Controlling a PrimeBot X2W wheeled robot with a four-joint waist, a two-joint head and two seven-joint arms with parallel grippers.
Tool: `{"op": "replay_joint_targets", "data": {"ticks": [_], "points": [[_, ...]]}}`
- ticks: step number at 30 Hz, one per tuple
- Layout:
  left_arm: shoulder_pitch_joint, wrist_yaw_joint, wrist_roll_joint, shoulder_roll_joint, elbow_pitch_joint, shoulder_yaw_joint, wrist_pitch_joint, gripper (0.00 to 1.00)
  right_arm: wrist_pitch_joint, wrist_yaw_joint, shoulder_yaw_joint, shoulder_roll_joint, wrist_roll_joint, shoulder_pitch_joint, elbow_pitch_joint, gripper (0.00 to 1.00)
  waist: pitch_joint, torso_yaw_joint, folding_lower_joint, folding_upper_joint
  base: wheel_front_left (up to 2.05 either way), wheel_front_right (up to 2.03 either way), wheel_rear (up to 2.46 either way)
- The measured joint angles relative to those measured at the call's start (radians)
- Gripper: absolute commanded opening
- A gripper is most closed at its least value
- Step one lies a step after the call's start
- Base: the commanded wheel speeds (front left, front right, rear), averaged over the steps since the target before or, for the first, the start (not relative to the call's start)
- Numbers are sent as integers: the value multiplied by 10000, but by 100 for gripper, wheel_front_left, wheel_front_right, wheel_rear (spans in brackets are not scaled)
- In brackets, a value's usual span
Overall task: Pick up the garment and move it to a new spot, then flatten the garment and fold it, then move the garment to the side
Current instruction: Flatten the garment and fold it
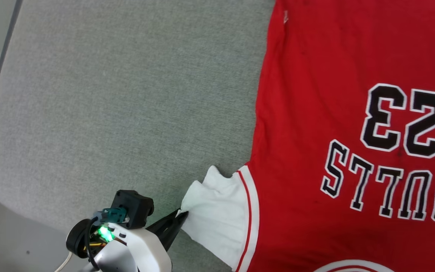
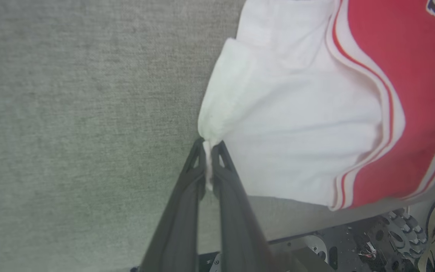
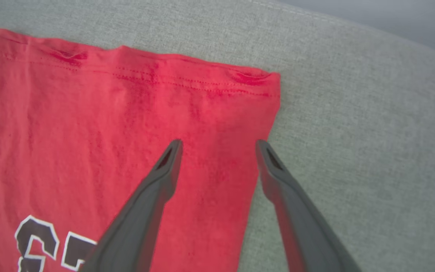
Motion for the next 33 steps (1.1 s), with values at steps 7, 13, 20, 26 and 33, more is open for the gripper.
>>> {"op": "replay_joint_targets", "data": {"ticks": [7, 13, 20, 26, 33], "points": [[-188, -90, 23, -247, 196, -234, -240, 0, -61, 0, 84, -199, -520, -596, 773, 100, 423, 590, -1, 0, 0, 0, 0], [-291, -102, 58, -337, 288, -309, -357, 0, -86, 0, 272, -190, -709, -618, 976, 100, 609, 782, -3, 0, 0, 0, 0], [-371, -109, 92, -389, 351, -397, -453, 0, 150, -2, 522, -382, -522, -403, 978, 0, 686, 854, -3, 0, 0, 0, 0], [-387, -100, 94, -391, 431, -414, -512, 0, 127, 0, 558, -458, -360, -192, 947, 0, 612, 826, -4, 0, 0, 0, 0], [-397, -21, 94, -320, 495, -341, -499, 0, -146, 4, 660, -464, -259, 170, 989, 0, 357, 591, -3, 0, 0, 0, 0]]}}
